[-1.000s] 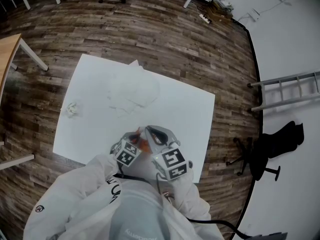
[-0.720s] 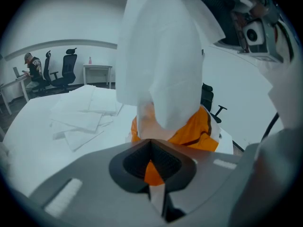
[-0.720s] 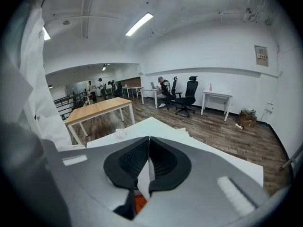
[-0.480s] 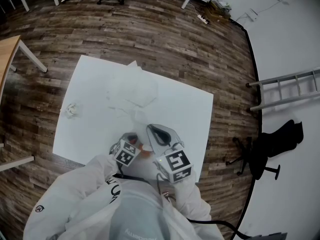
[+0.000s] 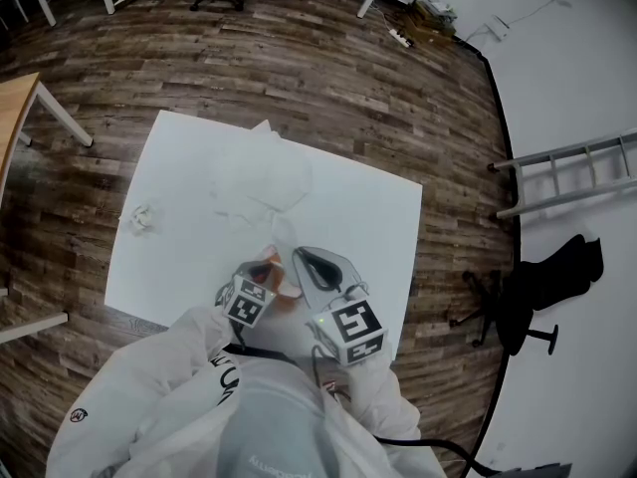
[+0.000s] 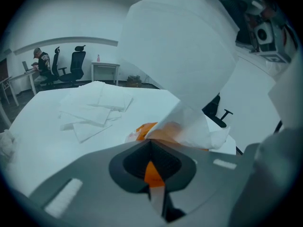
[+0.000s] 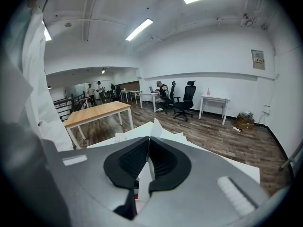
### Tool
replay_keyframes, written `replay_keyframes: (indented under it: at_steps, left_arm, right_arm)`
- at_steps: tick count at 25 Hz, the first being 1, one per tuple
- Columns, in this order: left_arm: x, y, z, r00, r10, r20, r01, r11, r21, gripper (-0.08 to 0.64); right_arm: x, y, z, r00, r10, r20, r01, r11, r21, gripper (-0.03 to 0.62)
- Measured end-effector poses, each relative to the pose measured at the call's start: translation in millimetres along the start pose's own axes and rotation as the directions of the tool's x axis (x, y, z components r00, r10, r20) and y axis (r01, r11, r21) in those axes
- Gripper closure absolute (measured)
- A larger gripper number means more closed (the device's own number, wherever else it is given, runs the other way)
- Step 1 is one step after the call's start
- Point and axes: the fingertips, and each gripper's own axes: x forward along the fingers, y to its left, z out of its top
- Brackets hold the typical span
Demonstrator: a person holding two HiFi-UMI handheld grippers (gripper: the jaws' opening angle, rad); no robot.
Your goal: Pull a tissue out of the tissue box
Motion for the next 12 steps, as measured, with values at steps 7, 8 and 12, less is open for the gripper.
replay_keyframes:
  at_steps: [7, 8, 12]
  left_arm:
    - [-5, 16, -2, 0.999, 0.052, 0.003, -0.052, 0.997, -0.055, 0.56]
    - [-7, 17, -1, 0.998, 0.058, 0.002, -0.058, 0.997, -0.06, 0.56]
    - [-15, 20, 6, 0.996, 0.082, 0.034, -0.08, 0.995, -0.056, 0.56]
  right_arm:
    - [0, 1, -2, 1.0, 0.004, 0.006, -0.004, 1.0, 0.011, 0.586]
    - [0, 1, -1, 1.0, 0.005, 0.008, -0.006, 1.0, 0.012, 0.586]
    - [-2, 3, 1, 1.0, 0.006, 0.018, -0.006, 1.0, 0.005, 0.586]
